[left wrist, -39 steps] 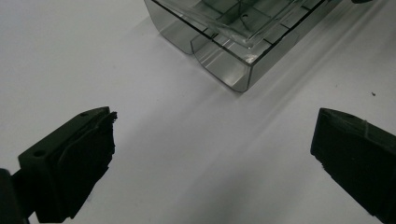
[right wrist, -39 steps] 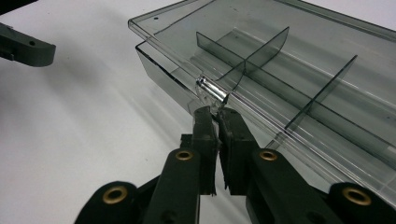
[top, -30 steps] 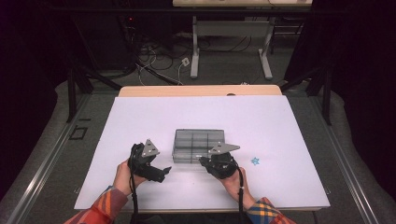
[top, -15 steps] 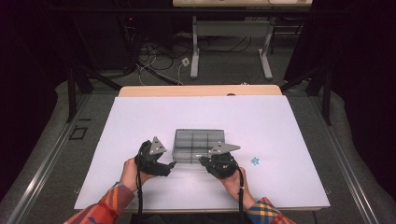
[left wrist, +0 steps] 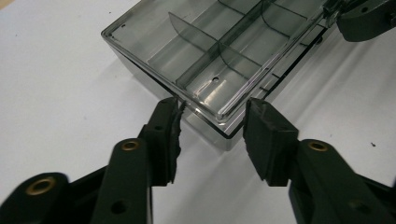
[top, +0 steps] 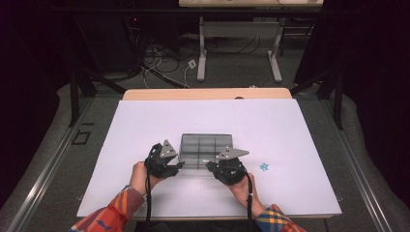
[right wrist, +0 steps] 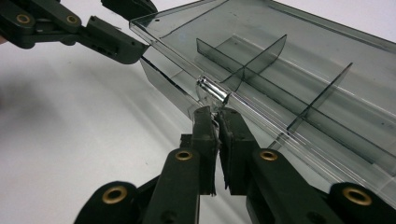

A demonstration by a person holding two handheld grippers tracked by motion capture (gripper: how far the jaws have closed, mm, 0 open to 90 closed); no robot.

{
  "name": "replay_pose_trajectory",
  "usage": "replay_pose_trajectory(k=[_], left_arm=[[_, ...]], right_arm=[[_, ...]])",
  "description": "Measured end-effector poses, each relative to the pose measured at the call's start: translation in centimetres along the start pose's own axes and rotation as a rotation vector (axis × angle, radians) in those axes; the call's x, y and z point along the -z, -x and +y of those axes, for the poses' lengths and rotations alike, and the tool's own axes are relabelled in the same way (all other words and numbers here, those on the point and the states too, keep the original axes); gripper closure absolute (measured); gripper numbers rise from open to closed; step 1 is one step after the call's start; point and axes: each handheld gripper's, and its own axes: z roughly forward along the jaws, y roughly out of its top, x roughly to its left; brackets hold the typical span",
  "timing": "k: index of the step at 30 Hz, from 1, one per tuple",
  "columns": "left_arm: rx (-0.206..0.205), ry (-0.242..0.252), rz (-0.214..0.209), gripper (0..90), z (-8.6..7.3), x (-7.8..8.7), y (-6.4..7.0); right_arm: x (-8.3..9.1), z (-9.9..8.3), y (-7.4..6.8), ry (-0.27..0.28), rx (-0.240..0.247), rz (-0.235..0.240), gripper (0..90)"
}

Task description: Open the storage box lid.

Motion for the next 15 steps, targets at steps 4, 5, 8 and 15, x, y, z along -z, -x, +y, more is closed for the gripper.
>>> replay_pose_trajectory(k=[4,5,8,15], left_arm=[[-0.001,0.004,-0.003,57.5,0.09,-0.02,0.05],[-0.001,0.005,-0.005,57.8,0.1,0.01,0.02],[0.005,0.007,-0.003,59.1,0.09,0.05,0.0],[0.004,0.02,-0.001,59.5,-0.03,-0.01,-0.03]], right_arm=[[0.01,0.01,0.02,-0.005,0.0,-0.004,85.6],[0.1,0.06,0.07,-0.013,0.003,-0.003,85.6],[0.41,0.22,0.15,-0.011,0.0,-0.002,85.5],[0.33,0.17,0.25,0.001,0.003,0.001,85.0]])
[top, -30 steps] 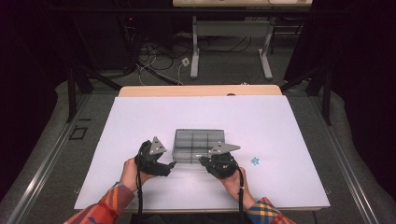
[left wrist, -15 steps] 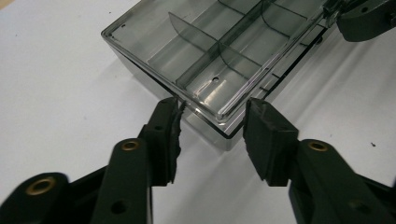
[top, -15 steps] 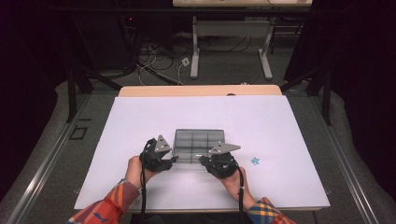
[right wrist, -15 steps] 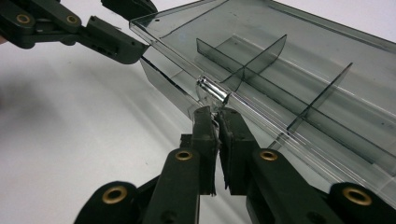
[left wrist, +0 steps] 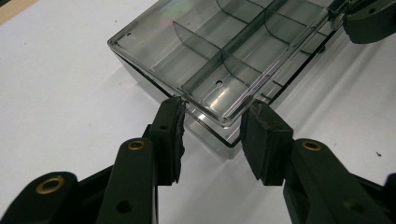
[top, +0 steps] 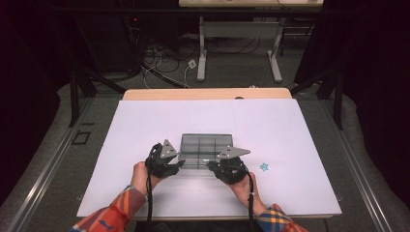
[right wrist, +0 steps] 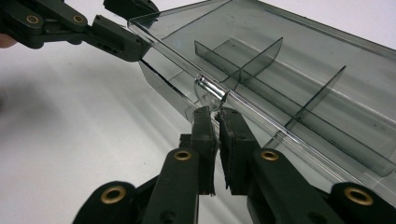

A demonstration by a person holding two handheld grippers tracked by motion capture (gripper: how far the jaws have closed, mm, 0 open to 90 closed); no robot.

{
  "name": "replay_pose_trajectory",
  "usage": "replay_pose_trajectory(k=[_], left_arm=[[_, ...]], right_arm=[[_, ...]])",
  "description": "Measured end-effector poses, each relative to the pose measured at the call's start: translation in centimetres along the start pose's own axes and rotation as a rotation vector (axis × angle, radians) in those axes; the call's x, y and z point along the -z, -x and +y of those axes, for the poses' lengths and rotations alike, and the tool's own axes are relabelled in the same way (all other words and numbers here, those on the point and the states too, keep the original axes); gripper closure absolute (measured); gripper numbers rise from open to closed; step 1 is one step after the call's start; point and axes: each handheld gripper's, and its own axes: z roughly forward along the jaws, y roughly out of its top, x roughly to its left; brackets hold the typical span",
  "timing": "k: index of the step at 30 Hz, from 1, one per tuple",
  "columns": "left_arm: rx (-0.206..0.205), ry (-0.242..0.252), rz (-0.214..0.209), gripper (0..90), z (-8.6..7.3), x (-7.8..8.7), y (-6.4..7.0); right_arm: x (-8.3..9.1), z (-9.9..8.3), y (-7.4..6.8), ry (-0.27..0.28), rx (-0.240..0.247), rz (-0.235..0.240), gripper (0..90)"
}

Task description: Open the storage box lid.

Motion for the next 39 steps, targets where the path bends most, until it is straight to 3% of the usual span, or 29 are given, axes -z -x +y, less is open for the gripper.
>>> replay_pose_trajectory(k=[8,17,30,39], left_arm=[[-0.01,0.007,0.006,60.8,-0.1,0.0,-0.1],[-0.011,0.003,0.007,60.9,0.1,0.1,0.0],[-0.023,-0.021,0.003,61.2,0.5,0.4,0.0],[-0.024,0.001,0.02,60.7,1.0,0.7,-0.1]], right_arm=[[0.3,0.0,0.3,-0.029,0.009,-0.007,82.2],[1.5,-0.3,1.4,-0.051,-0.02,-0.036,78.5],[2.8,-0.4,2.0,-0.146,-0.021,-0.063,73.8],[3.7,0.1,2.9,-0.18,-0.036,-0.128,69.2]])
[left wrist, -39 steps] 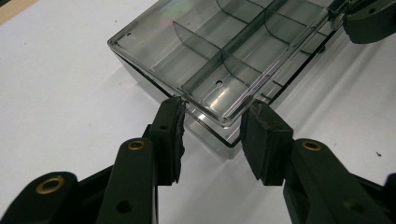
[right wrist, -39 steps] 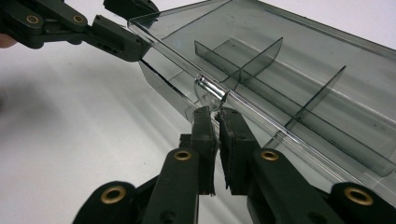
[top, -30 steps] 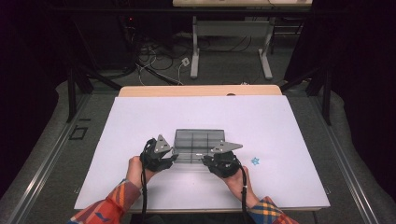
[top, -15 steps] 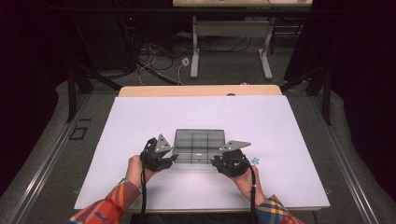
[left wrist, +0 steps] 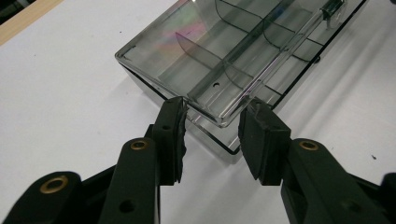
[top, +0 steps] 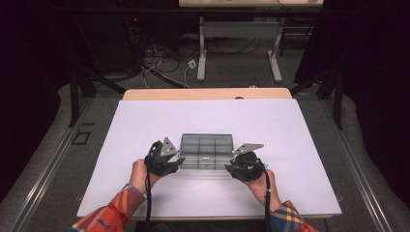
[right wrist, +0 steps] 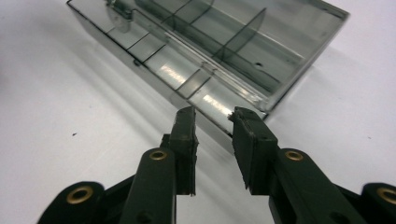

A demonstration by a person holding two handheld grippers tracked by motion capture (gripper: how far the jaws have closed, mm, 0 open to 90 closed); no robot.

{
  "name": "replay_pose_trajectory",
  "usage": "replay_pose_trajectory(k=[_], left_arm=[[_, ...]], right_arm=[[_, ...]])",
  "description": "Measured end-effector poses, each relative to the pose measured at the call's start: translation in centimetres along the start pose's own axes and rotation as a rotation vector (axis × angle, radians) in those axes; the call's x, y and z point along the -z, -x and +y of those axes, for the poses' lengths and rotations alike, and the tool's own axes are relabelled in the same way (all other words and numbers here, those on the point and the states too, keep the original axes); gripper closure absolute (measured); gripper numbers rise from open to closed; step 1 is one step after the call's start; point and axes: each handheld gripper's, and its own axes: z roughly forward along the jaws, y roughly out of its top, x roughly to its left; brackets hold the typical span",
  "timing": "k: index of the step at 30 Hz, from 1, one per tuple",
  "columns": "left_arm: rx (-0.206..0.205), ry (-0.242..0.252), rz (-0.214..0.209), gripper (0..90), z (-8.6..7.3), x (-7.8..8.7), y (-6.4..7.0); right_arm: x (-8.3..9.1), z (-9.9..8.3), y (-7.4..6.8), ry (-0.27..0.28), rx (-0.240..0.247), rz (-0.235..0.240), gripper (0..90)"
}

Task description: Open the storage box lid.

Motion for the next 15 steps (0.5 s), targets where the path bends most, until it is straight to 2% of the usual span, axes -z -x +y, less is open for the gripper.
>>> replay_pose_trajectory(k=[1,2,5,8,11,12,15], left_arm=[[-0.001,-0.013,-0.007,60.5,0.2,0.1,0.0],[-0.001,-0.002,0.006,60.3,0.2,0.0,0.0],[-0.005,-0.01,0.004,59.9,0.5,0.1,-0.1],[-0.006,0.0,0.009,59.2,0.7,0.1,-0.1],[-0.008,-0.004,0.012,59.0,0.8,0.1,-0.1],[-0.009,-0.004,0.012,58.9,0.8,0.1,-0.1],[-0.015,-0.012,0.018,58.9,1.0,0.1,-0.1]], right_arm=[[0.1,0.1,0.1,-0.01,0.004,-0.023,68.7],[0.2,0.2,0.2,0.003,0.001,-0.032,68.2],[0.4,0.4,0.5,-0.004,0.011,-0.055,65.7],[0.0,0.6,0.8,-0.004,0.03,-0.063,63.3],[-0.2,0.9,1.0,0.0,0.043,-0.092,62.1],[-0.1,1.0,1.0,-0.018,0.045,-0.094,61.4],[0.0,1.4,1.1,0.001,0.061,-0.097,61.1]])
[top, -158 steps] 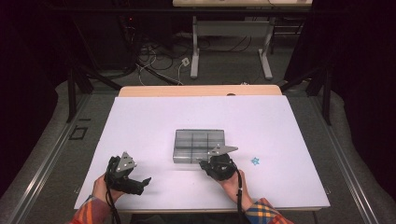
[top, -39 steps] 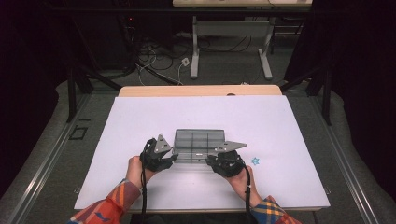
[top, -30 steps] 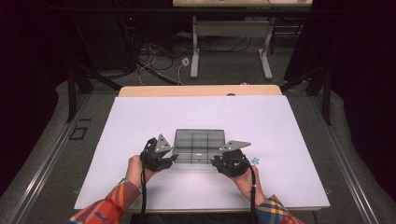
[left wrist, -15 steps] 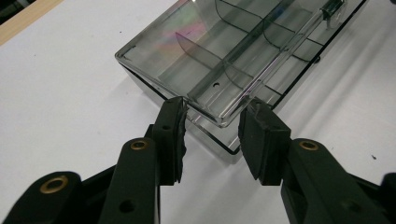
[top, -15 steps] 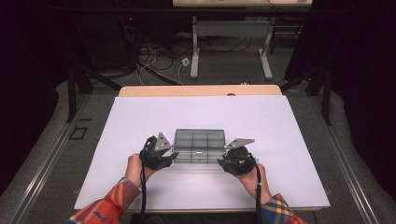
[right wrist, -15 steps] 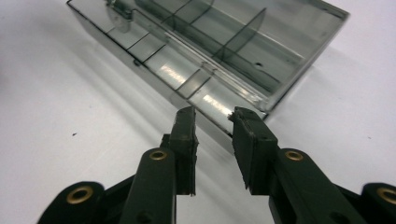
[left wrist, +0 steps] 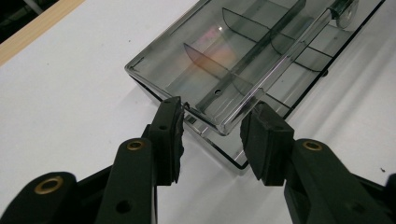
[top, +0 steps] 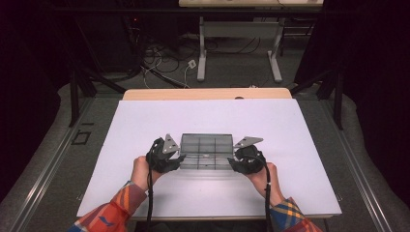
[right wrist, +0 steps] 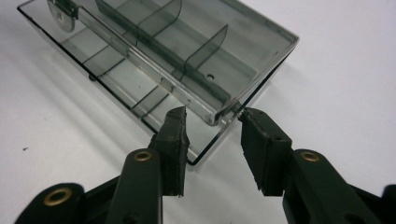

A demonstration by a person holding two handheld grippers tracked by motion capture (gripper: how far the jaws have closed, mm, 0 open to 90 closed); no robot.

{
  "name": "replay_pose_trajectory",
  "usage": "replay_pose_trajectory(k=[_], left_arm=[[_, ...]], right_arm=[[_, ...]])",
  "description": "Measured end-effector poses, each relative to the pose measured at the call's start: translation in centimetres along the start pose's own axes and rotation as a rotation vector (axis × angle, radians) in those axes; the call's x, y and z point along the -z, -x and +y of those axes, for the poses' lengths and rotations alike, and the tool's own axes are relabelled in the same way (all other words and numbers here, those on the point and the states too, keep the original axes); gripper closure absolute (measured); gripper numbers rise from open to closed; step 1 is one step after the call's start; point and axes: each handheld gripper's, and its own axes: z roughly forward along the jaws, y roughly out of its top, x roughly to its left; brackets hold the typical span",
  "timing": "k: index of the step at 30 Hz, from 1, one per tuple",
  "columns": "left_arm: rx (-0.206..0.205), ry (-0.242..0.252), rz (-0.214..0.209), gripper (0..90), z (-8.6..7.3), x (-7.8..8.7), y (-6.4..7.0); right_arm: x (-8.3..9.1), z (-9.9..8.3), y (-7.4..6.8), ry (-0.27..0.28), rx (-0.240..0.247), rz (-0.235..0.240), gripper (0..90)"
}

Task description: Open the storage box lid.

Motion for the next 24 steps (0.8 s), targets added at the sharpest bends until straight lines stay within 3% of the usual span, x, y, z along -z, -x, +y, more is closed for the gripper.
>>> replay_pose_trajectory(k=[6,7,24], left_arm=[[-0.018,-0.012,0.016,58.9,0.14,-0.04,0.29],[-0.013,-0.014,0.011,58.9,0.13,-0.03,0.32],[-0.015,-0.003,0.016,59.5,0.16,0.01,0.56]], right_arm=[[-0.07,0.44,0.15,0.025,0.007,0.005,62.0],[-0.01,0.49,0.16,0.002,0.01,0.01,62.2],[0.06,0.51,0.3,-0.001,0.027,-0.004,62.6]])
